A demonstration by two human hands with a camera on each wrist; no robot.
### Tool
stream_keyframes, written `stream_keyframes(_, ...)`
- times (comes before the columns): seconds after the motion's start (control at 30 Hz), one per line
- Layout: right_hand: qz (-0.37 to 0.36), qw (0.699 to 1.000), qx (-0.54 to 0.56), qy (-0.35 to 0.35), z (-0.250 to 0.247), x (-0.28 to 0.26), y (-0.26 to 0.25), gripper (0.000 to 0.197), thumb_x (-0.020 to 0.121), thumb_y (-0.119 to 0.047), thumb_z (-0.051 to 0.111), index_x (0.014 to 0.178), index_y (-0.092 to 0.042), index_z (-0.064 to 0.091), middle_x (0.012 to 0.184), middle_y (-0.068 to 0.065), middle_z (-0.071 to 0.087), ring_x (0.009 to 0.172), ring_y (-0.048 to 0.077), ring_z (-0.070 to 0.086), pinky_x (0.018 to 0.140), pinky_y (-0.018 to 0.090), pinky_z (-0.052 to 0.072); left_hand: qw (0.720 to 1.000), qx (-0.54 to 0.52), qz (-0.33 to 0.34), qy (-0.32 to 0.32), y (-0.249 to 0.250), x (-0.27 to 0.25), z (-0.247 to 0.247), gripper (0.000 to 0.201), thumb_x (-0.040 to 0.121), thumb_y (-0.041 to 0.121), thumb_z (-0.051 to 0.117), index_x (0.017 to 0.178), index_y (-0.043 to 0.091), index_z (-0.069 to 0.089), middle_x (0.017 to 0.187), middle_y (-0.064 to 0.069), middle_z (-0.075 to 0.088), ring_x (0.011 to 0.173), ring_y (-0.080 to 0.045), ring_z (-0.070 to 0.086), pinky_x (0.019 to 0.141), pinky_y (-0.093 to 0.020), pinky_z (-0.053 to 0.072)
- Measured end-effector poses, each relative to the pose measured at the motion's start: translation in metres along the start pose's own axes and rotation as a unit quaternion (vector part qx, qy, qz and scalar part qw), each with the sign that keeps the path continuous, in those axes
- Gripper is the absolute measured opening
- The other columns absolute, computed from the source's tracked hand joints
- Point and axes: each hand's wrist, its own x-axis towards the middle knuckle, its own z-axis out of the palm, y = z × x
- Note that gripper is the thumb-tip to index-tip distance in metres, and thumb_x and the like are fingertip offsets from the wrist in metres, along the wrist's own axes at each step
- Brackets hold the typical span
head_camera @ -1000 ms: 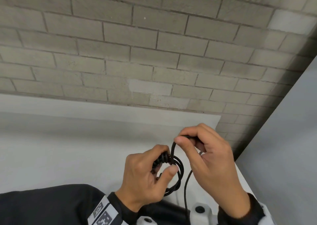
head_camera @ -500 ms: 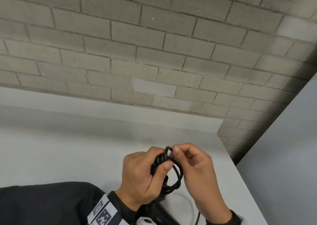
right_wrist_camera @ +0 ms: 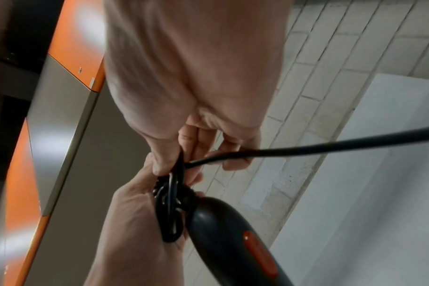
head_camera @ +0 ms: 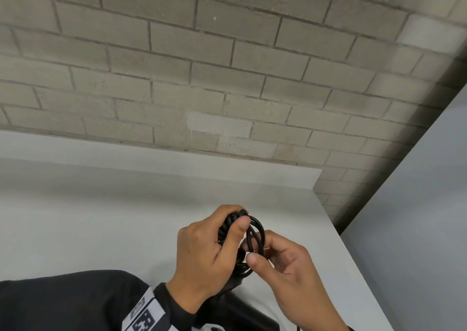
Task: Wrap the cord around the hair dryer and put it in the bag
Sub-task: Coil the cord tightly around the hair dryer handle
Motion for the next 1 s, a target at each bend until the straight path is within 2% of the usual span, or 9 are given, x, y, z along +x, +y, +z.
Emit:
stream_keyframes(0.13, -0.005, 0.998, -0.062, -0.004, -0.004, 0.003, -0.003, 0.017, 0.085, -0.038, 0.065, 0.094, -0.024, 0.071, 0.092, -0.001, 0.069, 0.090, 0.023, 0.059, 0.088, 0.045, 0.049, 0.988, -0.090, -0.114, -0.054, 0.004, 0.004, -0.003, 0.033, 0.087, 0.065, 0.050, 0.103, 0.043, 0.068, 0.094, 0.015, 0.071, 0.099, -0.012, 0.065, 0.087, -0.035, 0.052)
stream_keyframes(0.27, -0.010, 0.994, -0.106, -0.001, -0.004, 0.007, -0.003, 0.015, 0.086, -0.041, 0.060, 0.094, -0.032, 0.068, 0.093, -0.011, 0.067, 0.092, 0.018, 0.055, 0.087, 0.041, 0.047, 0.963, -0.191, -0.189, -0.038, 0.013, 0.008, -0.004, 0.020, 0.085, 0.056, 0.066, 0.093, 0.039, 0.074, 0.078, 0.013, 0.069, 0.082, -0.006, 0.066, 0.077, -0.020, 0.047)
stream_keyframes(0.43, -0.019, 0.990, -0.139, -0.024, -0.009, 0.010, -0.007, 0.014, 0.087, -0.043, 0.059, 0.092, -0.033, 0.066, 0.096, -0.013, 0.067, 0.098, 0.015, 0.054, 0.086, 0.031, 0.043, 0.972, -0.135, -0.187, -0.049, 0.014, 0.007, -0.004, 0.030, 0.084, 0.067, 0.057, 0.099, 0.044, 0.070, 0.098, 0.020, 0.070, 0.100, -0.004, 0.065, 0.085, -0.019, 0.048)
stream_keyframes(0.57, -0.017, 0.988, -0.152, -0.034, -0.012, 0.012, -0.009, 0.017, 0.087, -0.046, 0.058, 0.093, -0.032, 0.067, 0.101, -0.014, 0.067, 0.103, 0.014, 0.054, 0.088, 0.026, 0.042, 0.942, -0.231, -0.233, -0.071, 0.021, 0.014, -0.008, 0.026, 0.082, 0.045, 0.064, 0.099, 0.028, 0.074, 0.084, 0.001, 0.075, 0.084, -0.009, 0.071, 0.076, -0.011, 0.049)
stream_keyframes(0.67, -0.016, 0.986, -0.159, -0.040, -0.012, 0.013, -0.010, 0.016, 0.087, -0.044, 0.060, 0.093, -0.031, 0.067, 0.106, -0.015, 0.068, 0.107, 0.012, 0.053, 0.088, 0.020, 0.040, 0.918, -0.278, -0.275, -0.062, 0.021, 0.015, -0.009, 0.026, 0.082, 0.038, 0.065, 0.101, 0.024, 0.075, 0.084, -0.007, 0.075, 0.086, -0.013, 0.070, 0.073, -0.008, 0.047)
stream_keyframes(0.73, -0.012, 0.987, -0.156, -0.031, -0.009, 0.013, -0.010, 0.005, 0.089, -0.033, 0.065, 0.092, -0.030, 0.068, 0.107, -0.015, 0.067, 0.109, 0.012, 0.053, 0.087, 0.016, 0.038, 0.907, -0.294, -0.299, -0.046, 0.021, 0.014, -0.008, 0.026, 0.083, 0.037, 0.065, 0.102, 0.022, 0.074, 0.083, -0.008, 0.075, 0.086, -0.012, 0.070, 0.075, -0.011, 0.046)
stream_keyframes(0.8, -0.040, 0.984, -0.175, 0.022, -0.002, 0.013, -0.008, 0.012, 0.084, -0.022, 0.071, 0.091, -0.031, 0.069, 0.106, -0.013, 0.067, 0.109, 0.014, 0.055, 0.084, 0.013, 0.037, 0.901, -0.296, -0.316, -0.028, 0.022, 0.013, -0.004, 0.023, 0.085, 0.036, 0.065, 0.102, 0.022, 0.074, 0.078, -0.005, 0.075, 0.080, -0.006, 0.067, 0.075, -0.015, 0.043)
stream_keyframes(0.87, -0.094, 0.966, -0.210, 0.121, 0.005, 0.011, -0.003, 0.025, 0.072, -0.025, 0.074, 0.094, -0.031, 0.064, 0.103, -0.010, 0.064, 0.103, 0.015, 0.057, 0.081, 0.012, 0.038, 0.899, -0.295, -0.323, 0.000, 0.023, 0.012, -0.002, 0.019, 0.087, 0.034, 0.066, 0.100, 0.022, 0.074, 0.075, -0.003, 0.074, 0.071, -0.001, 0.064, 0.068, -0.012, 0.043)
stream_keyframes(1.0, -0.245, 0.886, -0.311, 0.241, 0.017, 0.009, 0.004, 0.028, 0.074, -0.021, 0.074, 0.097, -0.023, 0.060, 0.092, -0.002, 0.057, 0.084, 0.011, 0.056, 0.073, 0.015, 0.043, 0.901, -0.291, -0.320, 0.043, 0.028, 0.012, 0.003, 0.014, 0.086, 0.032, 0.068, 0.095, 0.024, 0.074, 0.071, -0.002, 0.073, 0.060, 0.001, 0.059, 0.063, -0.017, 0.042)
